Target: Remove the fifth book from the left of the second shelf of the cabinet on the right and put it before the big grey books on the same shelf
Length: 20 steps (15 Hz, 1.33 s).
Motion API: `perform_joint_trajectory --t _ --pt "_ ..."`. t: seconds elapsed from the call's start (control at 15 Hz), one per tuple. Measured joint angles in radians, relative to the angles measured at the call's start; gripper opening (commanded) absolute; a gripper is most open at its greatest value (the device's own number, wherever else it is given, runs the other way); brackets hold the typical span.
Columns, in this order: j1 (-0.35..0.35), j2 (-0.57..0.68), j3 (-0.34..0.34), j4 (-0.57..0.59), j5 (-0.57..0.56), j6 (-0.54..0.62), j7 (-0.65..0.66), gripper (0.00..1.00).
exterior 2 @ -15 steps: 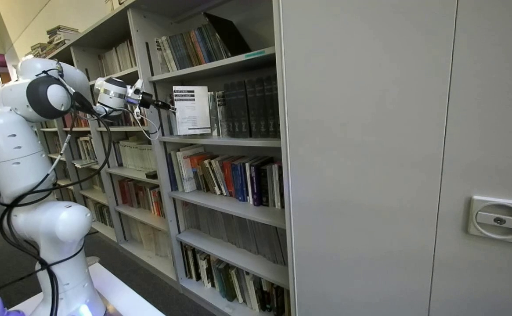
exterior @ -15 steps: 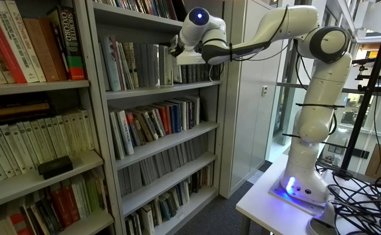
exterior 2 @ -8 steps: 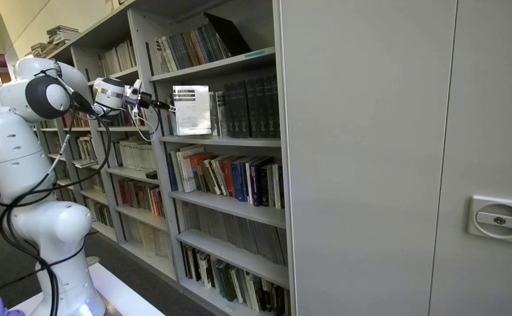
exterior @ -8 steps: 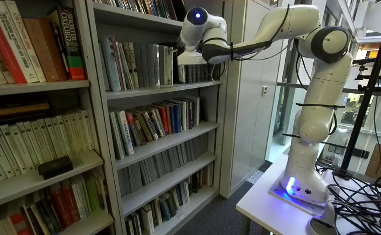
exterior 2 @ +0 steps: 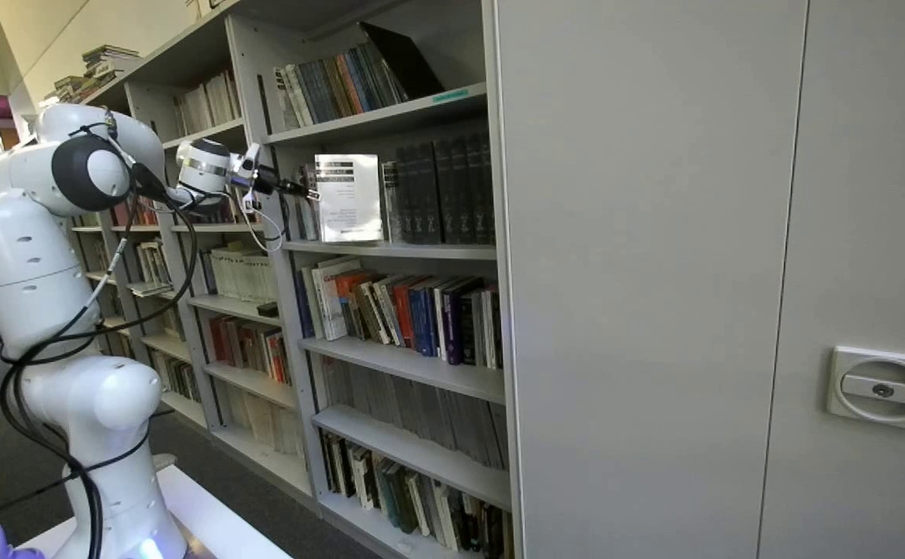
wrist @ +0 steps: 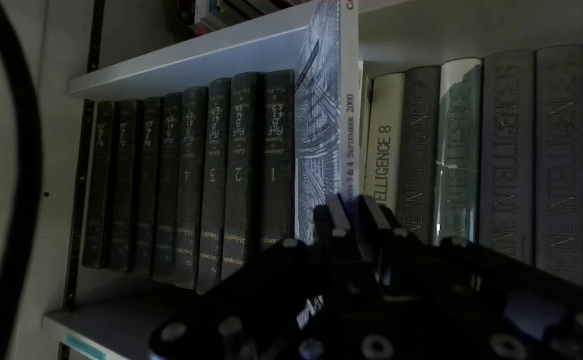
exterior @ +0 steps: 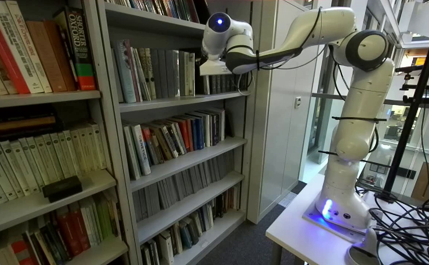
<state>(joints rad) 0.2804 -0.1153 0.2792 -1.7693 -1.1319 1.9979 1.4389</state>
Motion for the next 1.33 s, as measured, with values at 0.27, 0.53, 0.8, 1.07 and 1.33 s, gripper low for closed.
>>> perform_joint_trajectory --t 0.27,0.53,0.8,1.07,1.33 --pt "-0.005 0.049 0.0 0.047 -0.025 0.003 -0.005 0.03" --pt "-0.005 0.114 -0.001 0.127 -0.056 0.007 -0.024 0.03" --pt "-0.004 0.178 -0.001 0.217 -0.075 0.012 -0.069 0.03" --pt "-0.003 0.233 -0.001 0.301 -0.075 0.019 -0.113 0.03" --pt "-0.003 0.264 -0.004 0.342 -0.071 0.019 -0.123 0.03"
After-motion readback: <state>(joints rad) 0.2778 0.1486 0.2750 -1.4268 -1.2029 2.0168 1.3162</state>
